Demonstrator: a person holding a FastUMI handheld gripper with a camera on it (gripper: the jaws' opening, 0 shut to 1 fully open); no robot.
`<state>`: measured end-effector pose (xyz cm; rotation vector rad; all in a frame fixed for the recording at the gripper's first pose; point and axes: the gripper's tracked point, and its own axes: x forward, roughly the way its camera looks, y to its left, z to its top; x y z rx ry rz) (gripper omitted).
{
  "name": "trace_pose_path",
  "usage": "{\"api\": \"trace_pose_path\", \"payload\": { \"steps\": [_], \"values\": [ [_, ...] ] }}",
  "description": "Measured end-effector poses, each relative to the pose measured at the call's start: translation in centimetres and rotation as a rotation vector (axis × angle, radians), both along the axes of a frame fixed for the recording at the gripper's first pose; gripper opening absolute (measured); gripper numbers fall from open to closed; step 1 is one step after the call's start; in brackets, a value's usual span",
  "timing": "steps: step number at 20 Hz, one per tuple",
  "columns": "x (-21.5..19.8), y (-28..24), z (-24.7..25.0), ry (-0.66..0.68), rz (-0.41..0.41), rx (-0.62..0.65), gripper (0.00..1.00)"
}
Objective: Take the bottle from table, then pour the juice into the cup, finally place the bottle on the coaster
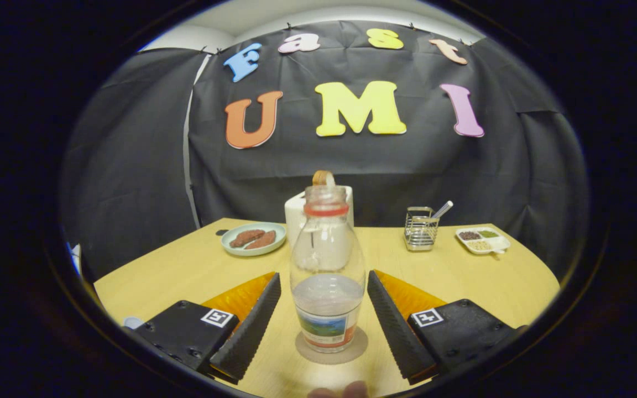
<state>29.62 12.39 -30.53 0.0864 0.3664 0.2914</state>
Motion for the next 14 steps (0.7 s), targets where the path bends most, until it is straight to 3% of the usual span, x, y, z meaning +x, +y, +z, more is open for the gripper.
{"api": "trace_pose_path", "payload": {
  "steps": [5,8,14],
  "values": [
    [-1.8,-1.0,6.5,-0.071,-0.021,0.021,1.0],
    [-4.1,-2.7,12.9,-0.147,-0.064,-0.009,1.0],
    [-11.8,-6.8,26.7,-0.321,-0.185,-0.086,1.0]
  ]
}}
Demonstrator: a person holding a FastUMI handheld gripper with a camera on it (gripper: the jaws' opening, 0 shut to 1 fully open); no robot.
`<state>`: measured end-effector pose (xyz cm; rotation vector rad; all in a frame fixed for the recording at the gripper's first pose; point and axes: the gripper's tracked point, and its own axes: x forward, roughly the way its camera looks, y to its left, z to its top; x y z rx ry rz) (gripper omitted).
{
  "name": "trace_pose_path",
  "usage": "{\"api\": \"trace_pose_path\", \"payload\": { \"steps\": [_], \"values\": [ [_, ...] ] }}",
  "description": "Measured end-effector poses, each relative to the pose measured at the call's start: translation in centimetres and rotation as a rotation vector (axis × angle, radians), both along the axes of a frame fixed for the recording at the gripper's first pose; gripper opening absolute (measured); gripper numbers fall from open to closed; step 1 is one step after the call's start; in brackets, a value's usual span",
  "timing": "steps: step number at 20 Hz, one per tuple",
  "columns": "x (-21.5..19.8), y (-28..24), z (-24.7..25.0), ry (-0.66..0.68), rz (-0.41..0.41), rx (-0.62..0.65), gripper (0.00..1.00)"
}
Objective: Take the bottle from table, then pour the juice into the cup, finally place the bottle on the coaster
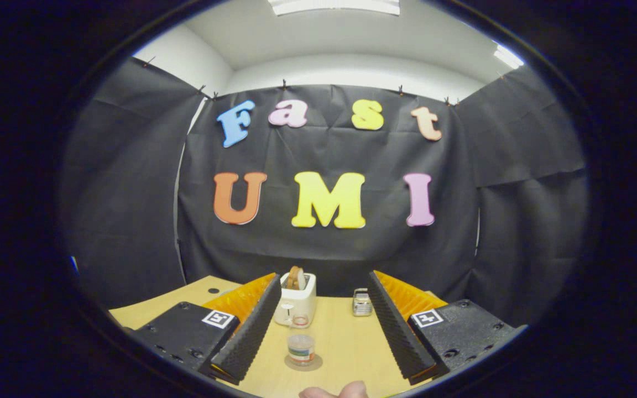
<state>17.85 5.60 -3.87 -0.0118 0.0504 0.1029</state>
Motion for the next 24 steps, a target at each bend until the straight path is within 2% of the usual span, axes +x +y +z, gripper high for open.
{"api": "trace_pose_path", "payload": {
  "steps": [3,8,13,17,24],
  "values": [
    [-4.3,-0.7,2.7,-0.016,-0.022,-0.005,1.0],
    [-10.5,-0.4,4.1,-0.012,-0.008,-0.007,1.0],
    [-14.8,0.8,3.2,-0.008,0.015,-0.014,1.0],
    [-16.5,0.0,4.6,-0.045,-0.012,0.002,1.0],
    [-17.0,-0.6,5.4,-0.066,-0.033,0.023,1.0]
  ]
}}
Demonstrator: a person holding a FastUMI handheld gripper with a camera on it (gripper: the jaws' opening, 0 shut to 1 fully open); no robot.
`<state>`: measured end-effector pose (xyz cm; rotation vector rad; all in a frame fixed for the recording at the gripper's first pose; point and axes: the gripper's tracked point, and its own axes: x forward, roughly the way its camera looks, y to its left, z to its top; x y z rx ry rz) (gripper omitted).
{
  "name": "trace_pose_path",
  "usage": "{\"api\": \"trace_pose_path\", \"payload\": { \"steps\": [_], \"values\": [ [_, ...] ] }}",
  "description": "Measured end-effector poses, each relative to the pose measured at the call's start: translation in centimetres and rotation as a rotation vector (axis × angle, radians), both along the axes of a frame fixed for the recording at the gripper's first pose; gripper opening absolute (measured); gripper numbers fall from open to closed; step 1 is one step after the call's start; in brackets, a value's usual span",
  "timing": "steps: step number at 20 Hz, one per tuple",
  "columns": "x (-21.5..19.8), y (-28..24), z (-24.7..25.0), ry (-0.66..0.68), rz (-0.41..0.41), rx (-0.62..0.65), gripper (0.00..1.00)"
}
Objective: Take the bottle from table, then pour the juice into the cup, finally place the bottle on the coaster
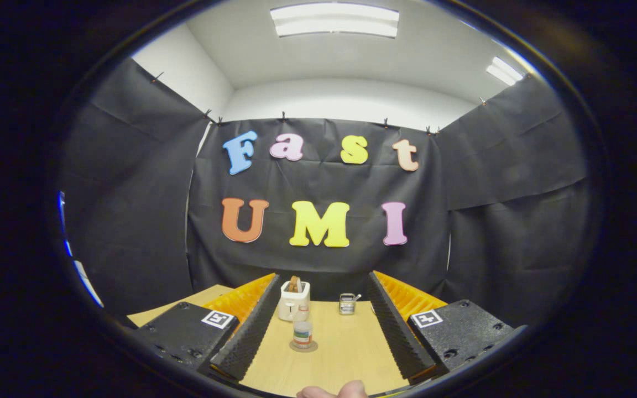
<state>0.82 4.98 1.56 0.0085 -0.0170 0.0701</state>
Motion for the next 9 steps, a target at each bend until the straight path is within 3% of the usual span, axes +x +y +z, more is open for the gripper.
{"api": "trace_pose_path", "payload": {
  "steps": [9],
  "values": [
    [0.38,0.34,-0.28,0.035,0.014,0.035,1.0]
  ]
}}
